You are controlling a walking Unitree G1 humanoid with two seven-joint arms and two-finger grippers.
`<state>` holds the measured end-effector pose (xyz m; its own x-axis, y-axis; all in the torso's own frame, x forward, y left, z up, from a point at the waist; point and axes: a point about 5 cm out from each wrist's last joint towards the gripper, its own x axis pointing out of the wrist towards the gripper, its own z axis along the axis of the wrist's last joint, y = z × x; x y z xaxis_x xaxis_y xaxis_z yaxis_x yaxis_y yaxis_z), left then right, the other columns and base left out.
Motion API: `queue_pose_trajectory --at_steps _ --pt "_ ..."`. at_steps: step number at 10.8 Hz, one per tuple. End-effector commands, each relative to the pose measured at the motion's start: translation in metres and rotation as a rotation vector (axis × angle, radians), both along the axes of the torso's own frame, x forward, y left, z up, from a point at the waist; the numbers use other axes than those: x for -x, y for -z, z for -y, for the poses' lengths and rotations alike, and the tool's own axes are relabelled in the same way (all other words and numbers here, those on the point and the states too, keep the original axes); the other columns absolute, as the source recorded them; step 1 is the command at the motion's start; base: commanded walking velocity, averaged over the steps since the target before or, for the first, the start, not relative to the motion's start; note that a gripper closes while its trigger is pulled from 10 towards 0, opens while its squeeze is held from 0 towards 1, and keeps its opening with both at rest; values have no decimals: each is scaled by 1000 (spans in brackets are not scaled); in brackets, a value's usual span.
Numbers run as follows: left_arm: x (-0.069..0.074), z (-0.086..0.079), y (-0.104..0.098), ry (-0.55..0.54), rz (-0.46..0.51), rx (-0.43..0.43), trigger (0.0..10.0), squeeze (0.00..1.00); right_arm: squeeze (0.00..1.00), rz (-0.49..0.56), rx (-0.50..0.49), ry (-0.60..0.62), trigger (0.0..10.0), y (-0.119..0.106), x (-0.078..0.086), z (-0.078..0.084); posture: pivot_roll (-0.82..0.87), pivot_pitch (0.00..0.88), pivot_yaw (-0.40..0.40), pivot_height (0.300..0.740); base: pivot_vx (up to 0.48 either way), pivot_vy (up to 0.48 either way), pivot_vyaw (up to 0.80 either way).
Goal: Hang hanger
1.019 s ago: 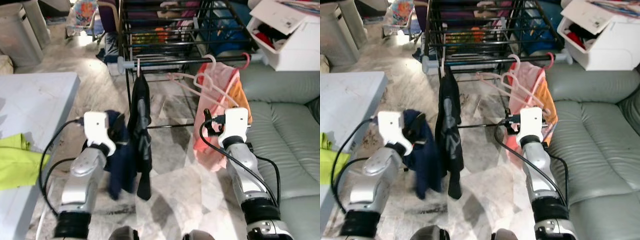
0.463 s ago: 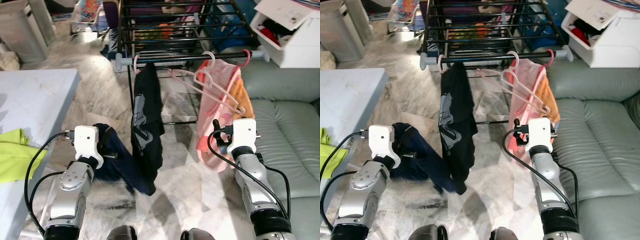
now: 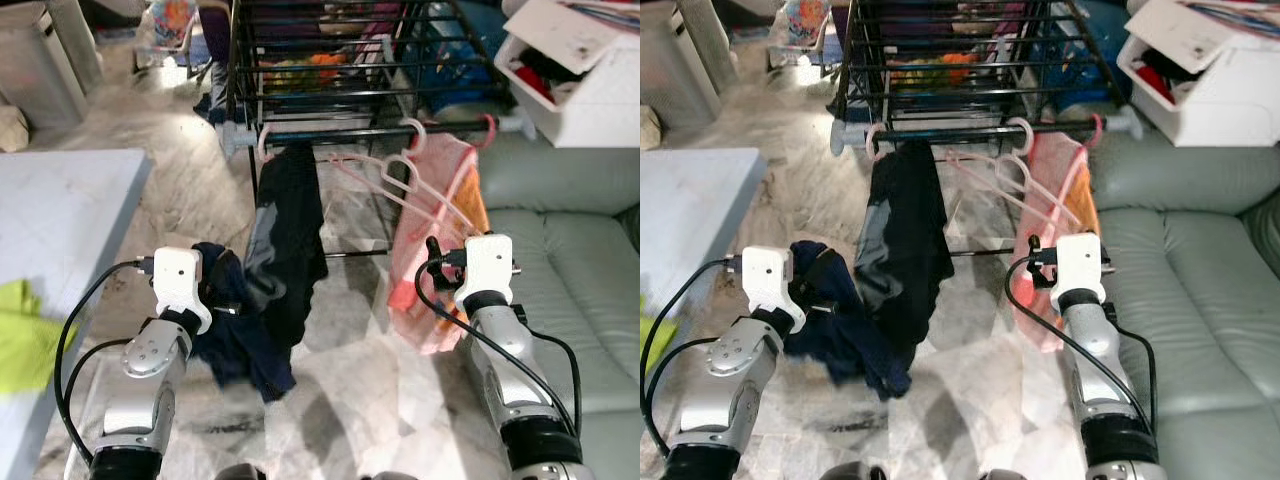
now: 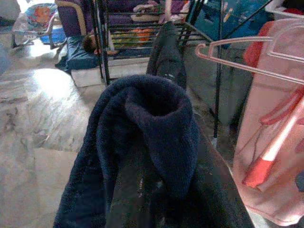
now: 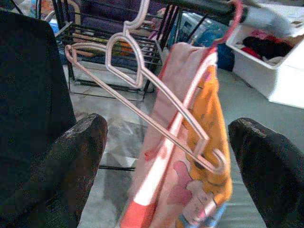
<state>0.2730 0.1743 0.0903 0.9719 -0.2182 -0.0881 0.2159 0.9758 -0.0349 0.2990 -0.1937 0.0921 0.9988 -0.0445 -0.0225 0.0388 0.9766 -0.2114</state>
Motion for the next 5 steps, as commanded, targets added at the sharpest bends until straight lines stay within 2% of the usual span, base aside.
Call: queue_pose_trajectory --at_steps 1,5 --pt "-4 1 -9 -2 45 3 10000 0 0 21 3 -7 10000 -7 -4 -2 -14 44 7 740 446 0 0" --pt "-8 4 -10 5 49 11 10000 0 0 25 8 -13 10000 -9 -7 -1 -17 33 6 740 438 0 0"
